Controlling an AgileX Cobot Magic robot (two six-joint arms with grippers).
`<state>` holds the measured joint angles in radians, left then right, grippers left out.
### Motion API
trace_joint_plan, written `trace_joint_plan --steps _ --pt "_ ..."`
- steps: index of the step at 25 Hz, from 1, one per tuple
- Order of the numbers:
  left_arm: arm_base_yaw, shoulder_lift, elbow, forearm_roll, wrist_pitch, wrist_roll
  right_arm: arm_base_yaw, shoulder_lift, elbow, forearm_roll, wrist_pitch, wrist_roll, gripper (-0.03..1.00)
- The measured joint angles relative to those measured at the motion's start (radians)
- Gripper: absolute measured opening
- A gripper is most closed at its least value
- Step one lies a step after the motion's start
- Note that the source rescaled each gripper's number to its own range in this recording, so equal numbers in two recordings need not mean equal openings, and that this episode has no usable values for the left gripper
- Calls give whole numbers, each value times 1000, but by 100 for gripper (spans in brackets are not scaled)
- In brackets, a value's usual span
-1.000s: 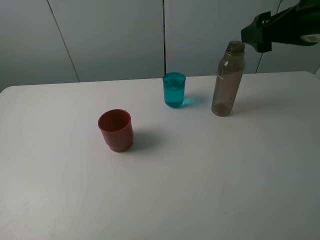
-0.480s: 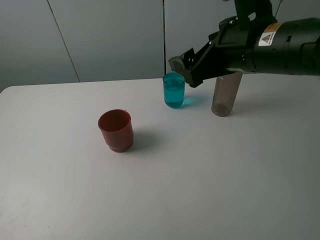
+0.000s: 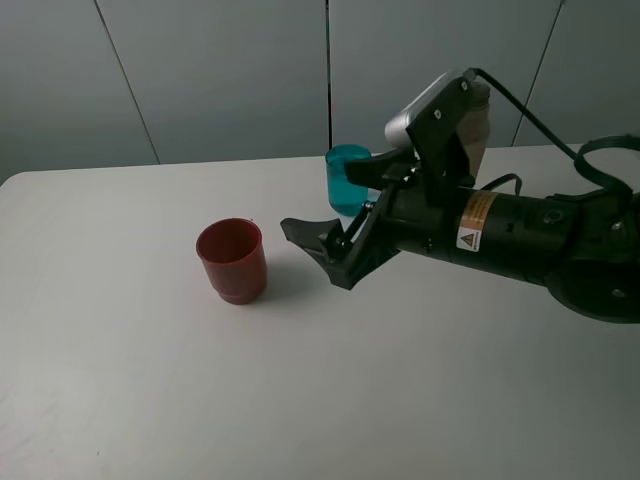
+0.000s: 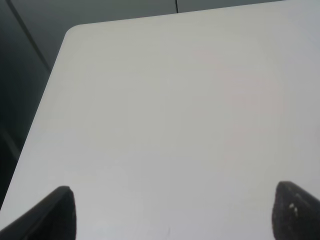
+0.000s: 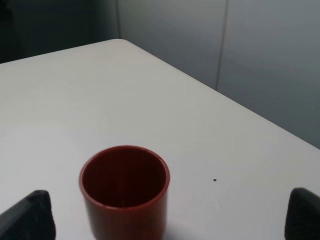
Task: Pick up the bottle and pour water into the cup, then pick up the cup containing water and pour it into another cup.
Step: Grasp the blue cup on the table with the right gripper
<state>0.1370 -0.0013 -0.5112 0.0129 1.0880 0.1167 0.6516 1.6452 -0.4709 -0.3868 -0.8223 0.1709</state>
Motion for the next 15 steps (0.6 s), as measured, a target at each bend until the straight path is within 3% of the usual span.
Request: trace_joint_plan --steps 15 --pt "0 0 0 0 0 0 0 116 6 -175 -195 -38 99"
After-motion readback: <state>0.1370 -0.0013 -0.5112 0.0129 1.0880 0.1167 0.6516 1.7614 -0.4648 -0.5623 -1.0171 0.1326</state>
